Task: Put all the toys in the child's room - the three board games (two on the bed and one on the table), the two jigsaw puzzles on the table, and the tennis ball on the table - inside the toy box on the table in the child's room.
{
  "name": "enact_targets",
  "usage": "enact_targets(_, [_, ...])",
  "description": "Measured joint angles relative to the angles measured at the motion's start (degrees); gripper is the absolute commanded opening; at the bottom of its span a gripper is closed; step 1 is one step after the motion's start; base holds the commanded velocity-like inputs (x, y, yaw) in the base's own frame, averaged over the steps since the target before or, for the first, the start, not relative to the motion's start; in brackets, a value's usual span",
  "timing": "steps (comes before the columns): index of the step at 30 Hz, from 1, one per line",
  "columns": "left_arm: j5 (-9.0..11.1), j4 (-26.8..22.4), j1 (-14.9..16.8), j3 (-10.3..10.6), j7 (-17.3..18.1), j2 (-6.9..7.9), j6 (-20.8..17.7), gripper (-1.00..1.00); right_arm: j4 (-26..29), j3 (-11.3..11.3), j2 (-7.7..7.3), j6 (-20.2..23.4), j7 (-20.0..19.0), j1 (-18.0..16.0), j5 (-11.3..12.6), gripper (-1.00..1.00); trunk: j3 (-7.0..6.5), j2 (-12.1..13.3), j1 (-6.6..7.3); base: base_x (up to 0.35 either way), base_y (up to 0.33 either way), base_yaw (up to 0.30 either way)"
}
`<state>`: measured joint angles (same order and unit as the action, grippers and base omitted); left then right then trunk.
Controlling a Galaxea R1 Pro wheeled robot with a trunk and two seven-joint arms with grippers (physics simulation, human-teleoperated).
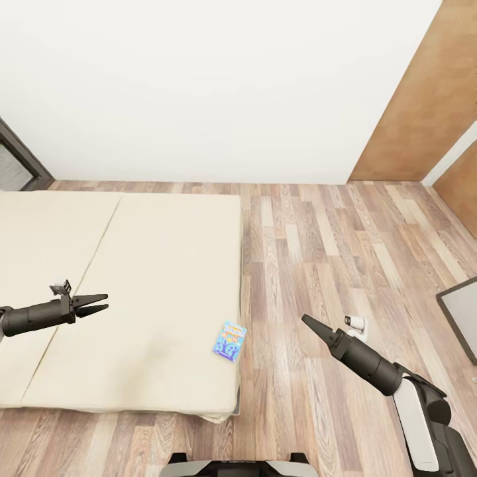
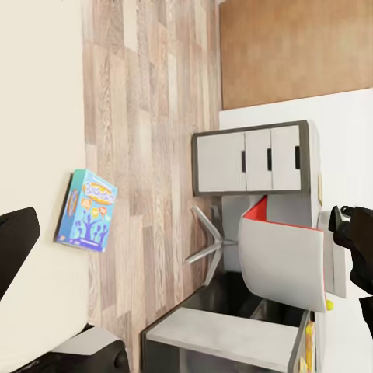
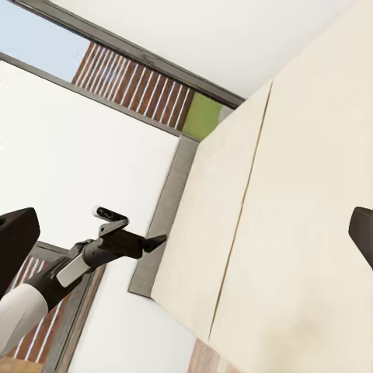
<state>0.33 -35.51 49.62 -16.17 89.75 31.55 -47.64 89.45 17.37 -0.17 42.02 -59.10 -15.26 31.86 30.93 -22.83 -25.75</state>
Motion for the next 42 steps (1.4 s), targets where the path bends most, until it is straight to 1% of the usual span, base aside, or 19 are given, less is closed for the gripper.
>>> enact_targets(19, [0.00, -0.01, -0.02, 0.00, 0.00, -0.02, 0.00, 1.00, 0.01, -0.01, 0.02, 0.00, 0.77, 0.00, 0.04, 1.00, -1.79, 0.00, 0.00, 0.000, 0.000, 0.033])
enact_targets(31, [0.01, -0.01, -0.02, 0.00, 0.00, -1.10, 0.01, 1.00, 0.00, -0.09, 0.08, 0.01, 1.14, 0.00, 0.03, 1.00, -2.92, 0.00, 0.00, 0.000, 0.000, 0.069])
enact_targets(42, [0.00, -0.01, -0.01, 0.00, 0.00, -1.23, 0.08, 1.00, 0.00, -0.01, 0.00, 0.00, 1.17, 0.00, 0.02, 1.00, -3.96, 0.00, 0.00, 0.000, 0.000, 0.071])
